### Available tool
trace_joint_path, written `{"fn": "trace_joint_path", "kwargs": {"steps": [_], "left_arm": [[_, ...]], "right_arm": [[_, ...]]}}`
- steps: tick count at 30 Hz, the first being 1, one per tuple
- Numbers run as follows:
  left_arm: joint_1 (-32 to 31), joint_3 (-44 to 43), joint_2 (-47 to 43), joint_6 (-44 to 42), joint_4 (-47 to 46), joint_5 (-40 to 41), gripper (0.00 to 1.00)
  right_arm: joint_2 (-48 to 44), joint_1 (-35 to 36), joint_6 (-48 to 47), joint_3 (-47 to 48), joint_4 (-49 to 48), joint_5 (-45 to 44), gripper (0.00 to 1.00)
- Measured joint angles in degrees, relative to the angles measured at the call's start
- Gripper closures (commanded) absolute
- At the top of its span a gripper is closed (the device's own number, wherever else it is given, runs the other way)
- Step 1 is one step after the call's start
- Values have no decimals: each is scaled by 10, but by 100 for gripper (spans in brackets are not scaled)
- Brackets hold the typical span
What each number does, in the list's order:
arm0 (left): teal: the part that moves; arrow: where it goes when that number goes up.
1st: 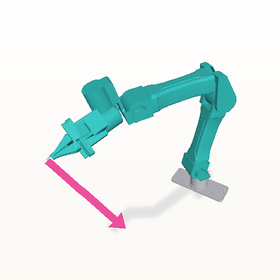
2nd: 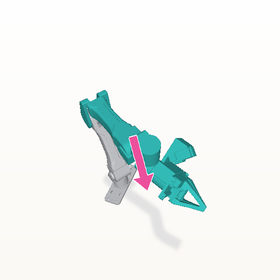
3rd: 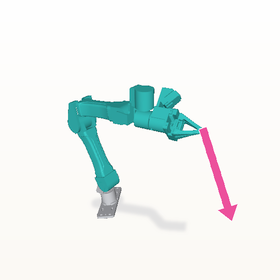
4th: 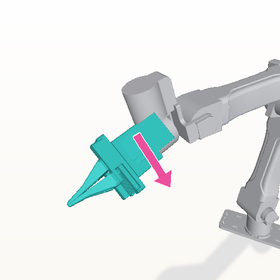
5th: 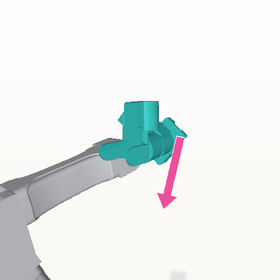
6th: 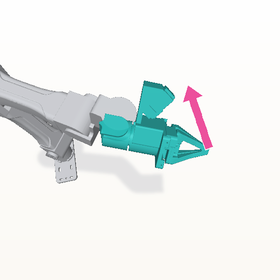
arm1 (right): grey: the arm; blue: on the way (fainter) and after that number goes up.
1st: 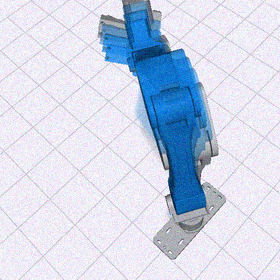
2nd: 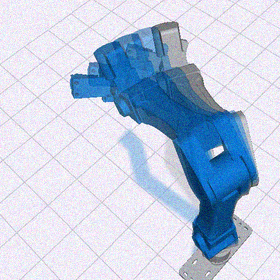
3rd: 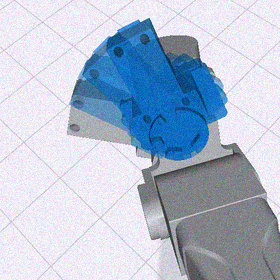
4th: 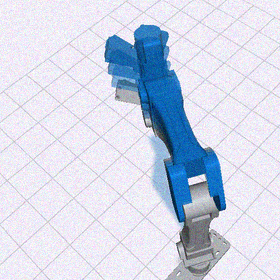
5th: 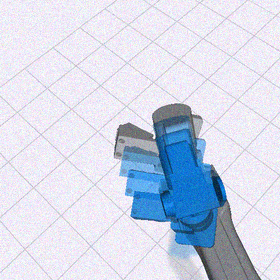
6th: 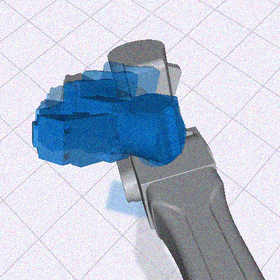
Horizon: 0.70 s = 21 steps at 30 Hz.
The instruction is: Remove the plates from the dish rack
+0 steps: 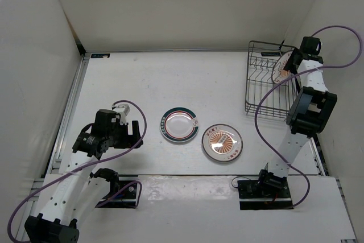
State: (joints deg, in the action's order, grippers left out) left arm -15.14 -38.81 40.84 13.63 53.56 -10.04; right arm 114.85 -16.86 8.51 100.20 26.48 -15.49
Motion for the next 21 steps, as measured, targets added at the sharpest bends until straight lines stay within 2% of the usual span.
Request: {"fn": "trace_joint_path", "kwargs": {"steps": [3,4,9,13,15,17,21], "left_arm": [[0,0,0,0,0,0,0],[0,0,0,0,0,0,0],[0,0,5,0,0,0,0],[0,0,9,0,0,1,0],[0,0,10,0,0,2,0],[0,0,10,0,0,2,0],[0,0,10,0,0,2,0]], "right_arm": [[31,-2,-2,29,1,33,52],[39,-2,-1,38,1,40,61],[58,-2,5,66,5,59,67],[58,-2,2,68,7,63,84],[58,-2,0,68,7,66,96],[58,-3,-7,68,9,67,100],[58,-2,0,73,15,69,100]]}}
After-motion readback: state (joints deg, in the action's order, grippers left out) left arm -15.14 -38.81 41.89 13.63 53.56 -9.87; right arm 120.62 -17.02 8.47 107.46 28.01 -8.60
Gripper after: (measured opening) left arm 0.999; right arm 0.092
